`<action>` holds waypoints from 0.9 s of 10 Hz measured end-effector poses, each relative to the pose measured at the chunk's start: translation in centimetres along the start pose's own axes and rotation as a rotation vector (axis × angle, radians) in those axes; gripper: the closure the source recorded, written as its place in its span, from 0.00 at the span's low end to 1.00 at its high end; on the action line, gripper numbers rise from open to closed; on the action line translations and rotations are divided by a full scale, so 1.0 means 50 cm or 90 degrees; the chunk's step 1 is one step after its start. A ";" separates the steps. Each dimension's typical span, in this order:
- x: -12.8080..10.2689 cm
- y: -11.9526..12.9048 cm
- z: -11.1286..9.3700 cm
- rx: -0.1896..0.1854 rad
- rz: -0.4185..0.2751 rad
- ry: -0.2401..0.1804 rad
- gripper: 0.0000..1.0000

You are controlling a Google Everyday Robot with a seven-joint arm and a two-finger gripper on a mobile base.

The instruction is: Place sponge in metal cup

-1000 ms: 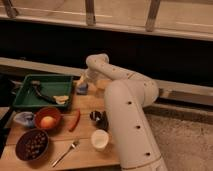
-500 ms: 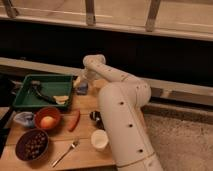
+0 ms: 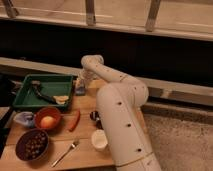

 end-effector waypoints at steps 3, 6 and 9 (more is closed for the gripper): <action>0.008 -0.012 -0.018 0.001 0.000 -0.007 0.91; 0.001 -0.021 -0.097 0.002 0.000 -0.047 0.91; -0.003 -0.003 -0.189 0.021 -0.024 -0.070 0.91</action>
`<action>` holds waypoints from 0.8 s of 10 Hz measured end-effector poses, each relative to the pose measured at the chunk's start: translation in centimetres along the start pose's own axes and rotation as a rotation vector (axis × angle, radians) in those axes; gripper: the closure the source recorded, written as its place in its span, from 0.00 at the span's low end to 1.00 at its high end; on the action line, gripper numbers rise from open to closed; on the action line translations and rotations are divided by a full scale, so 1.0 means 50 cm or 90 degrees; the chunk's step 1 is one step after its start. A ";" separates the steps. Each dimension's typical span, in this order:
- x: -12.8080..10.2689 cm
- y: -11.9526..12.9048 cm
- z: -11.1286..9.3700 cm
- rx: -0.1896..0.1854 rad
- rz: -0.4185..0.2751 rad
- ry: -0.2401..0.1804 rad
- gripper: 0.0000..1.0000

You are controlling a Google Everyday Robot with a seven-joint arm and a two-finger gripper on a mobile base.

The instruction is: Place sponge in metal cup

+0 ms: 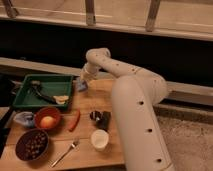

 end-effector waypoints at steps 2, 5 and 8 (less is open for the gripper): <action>0.002 0.000 -0.044 0.015 -0.011 0.003 0.91; 0.048 -0.054 -0.105 0.034 -0.001 0.088 0.91; 0.126 -0.073 -0.139 0.019 0.006 0.175 0.91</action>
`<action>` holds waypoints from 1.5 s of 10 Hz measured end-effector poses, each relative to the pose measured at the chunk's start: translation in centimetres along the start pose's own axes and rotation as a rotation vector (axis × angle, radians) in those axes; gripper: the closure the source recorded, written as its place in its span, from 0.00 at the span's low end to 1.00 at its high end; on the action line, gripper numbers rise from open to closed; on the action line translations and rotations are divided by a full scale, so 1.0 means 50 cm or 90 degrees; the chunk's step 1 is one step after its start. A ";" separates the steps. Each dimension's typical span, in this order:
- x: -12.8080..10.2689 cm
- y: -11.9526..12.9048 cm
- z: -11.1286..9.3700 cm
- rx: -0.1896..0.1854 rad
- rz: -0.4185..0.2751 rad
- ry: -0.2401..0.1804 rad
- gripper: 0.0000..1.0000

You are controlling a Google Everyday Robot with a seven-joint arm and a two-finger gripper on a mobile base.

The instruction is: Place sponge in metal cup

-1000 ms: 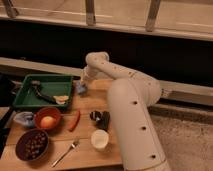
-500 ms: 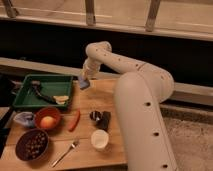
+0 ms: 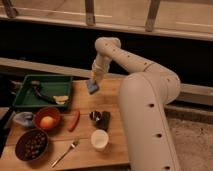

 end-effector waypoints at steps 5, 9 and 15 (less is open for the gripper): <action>0.053 0.023 -0.005 -0.048 -0.013 0.028 0.91; 0.053 0.024 -0.004 -0.047 -0.014 0.030 0.91; 0.135 0.106 0.035 0.004 -0.050 0.065 0.91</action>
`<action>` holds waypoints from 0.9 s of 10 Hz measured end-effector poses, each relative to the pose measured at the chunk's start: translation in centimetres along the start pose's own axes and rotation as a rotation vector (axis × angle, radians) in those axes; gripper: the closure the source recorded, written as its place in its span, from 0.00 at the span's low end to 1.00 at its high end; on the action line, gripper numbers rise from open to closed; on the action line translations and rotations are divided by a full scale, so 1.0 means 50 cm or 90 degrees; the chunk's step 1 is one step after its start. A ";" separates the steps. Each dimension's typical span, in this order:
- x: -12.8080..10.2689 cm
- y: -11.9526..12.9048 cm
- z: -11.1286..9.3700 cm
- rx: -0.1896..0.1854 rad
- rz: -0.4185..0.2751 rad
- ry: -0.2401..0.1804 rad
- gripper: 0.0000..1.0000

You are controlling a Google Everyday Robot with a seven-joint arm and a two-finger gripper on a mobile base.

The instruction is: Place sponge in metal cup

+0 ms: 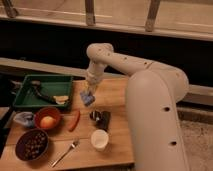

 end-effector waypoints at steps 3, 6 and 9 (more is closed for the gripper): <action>0.033 0.033 0.021 0.004 -0.016 0.015 0.91; 0.046 0.023 0.023 -0.004 -0.014 0.011 0.91; 0.047 0.018 0.021 -0.004 -0.012 0.011 0.91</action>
